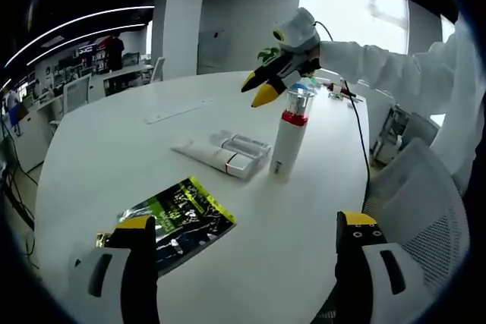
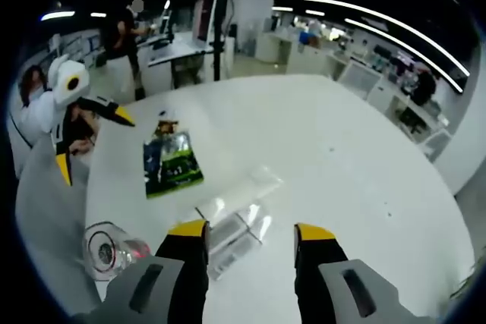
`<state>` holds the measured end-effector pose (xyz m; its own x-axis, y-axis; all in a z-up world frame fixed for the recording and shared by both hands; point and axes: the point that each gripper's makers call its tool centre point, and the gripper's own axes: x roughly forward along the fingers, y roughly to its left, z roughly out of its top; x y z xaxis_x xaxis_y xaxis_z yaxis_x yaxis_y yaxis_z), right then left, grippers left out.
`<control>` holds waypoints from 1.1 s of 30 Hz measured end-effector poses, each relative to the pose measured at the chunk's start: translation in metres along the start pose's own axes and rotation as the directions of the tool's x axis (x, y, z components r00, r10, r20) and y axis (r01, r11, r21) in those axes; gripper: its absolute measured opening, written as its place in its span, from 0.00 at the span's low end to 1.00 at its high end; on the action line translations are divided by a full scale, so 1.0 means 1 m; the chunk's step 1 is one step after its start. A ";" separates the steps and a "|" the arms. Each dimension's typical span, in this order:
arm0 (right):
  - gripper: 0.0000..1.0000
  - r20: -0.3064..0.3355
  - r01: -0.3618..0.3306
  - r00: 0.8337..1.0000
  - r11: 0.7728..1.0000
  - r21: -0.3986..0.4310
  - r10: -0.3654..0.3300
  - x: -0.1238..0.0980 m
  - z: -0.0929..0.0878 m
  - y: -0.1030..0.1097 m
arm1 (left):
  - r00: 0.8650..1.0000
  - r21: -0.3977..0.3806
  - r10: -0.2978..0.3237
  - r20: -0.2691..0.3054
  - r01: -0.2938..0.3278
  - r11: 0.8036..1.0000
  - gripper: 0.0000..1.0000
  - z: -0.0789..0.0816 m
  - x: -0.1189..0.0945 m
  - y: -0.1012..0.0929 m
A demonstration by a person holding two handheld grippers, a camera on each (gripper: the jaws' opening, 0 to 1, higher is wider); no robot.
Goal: Arrange the skincare products in the storage area until every visible bottle or jar stands upright without overlapping.
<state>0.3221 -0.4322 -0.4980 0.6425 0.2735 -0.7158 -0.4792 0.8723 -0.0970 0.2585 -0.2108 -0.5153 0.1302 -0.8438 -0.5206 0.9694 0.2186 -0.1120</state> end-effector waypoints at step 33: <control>0.36 -0.166 -0.122 0.980 0.992 -0.039 0.114 0.073 0.013 -0.003 | 0.999 -0.004 -0.044 -0.024 0.044 0.999 0.83 0.035 0.092 0.021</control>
<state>0.3785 -0.4092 -0.5408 0.4755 0.2996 -0.8271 -0.5772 0.8158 -0.0363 0.2985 -0.3011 -0.5362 0.0825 -0.8403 -0.5358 0.9733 0.1835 -0.1379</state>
